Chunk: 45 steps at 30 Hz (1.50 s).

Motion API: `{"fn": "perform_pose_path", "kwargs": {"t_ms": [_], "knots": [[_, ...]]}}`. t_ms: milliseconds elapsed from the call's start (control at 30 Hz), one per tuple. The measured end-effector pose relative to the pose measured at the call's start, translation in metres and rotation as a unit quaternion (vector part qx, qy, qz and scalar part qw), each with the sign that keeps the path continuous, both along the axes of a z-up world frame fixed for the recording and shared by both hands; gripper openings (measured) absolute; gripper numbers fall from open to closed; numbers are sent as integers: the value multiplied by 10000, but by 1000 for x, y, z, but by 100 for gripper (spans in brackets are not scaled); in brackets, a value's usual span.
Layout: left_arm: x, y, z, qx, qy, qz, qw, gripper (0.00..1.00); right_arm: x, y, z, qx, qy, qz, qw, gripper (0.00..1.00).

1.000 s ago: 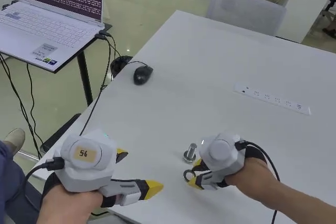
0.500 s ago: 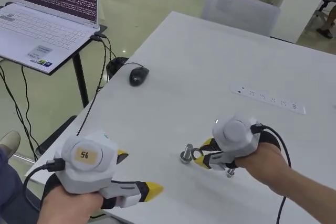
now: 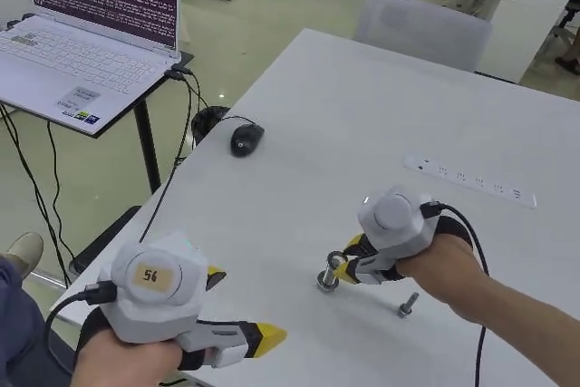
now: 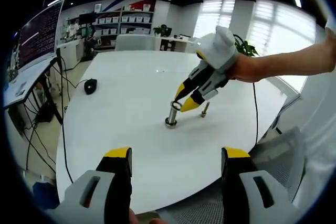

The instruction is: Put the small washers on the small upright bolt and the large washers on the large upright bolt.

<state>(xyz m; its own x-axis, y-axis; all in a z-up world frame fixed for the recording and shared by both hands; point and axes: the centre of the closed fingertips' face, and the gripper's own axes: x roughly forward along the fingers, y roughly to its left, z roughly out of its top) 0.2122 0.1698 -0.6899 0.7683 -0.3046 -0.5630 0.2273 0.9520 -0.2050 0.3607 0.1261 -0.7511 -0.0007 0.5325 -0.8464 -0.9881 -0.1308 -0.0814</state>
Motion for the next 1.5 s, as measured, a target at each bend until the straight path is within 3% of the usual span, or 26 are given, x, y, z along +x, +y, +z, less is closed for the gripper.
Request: {"fn": "perform_pose_path", "kwargs": {"t_ms": [600,867,1267,1500], "knots": [[-2,5,-3,-39,31,87,9999,69,2,3,-15,-248,139,-55,9996,23],[-4,7,-5,-41,51,111,9999,69,2,4,-29,-436,148,-85,9989,24],[-6,8,-6,-39,65,137,9999,69,3,2,-57,-661,318,-467,9962,24],[-7,7,-7,-50,72,156,9998,69,0,-2,-59,-582,245,-655,9959,24]]}}
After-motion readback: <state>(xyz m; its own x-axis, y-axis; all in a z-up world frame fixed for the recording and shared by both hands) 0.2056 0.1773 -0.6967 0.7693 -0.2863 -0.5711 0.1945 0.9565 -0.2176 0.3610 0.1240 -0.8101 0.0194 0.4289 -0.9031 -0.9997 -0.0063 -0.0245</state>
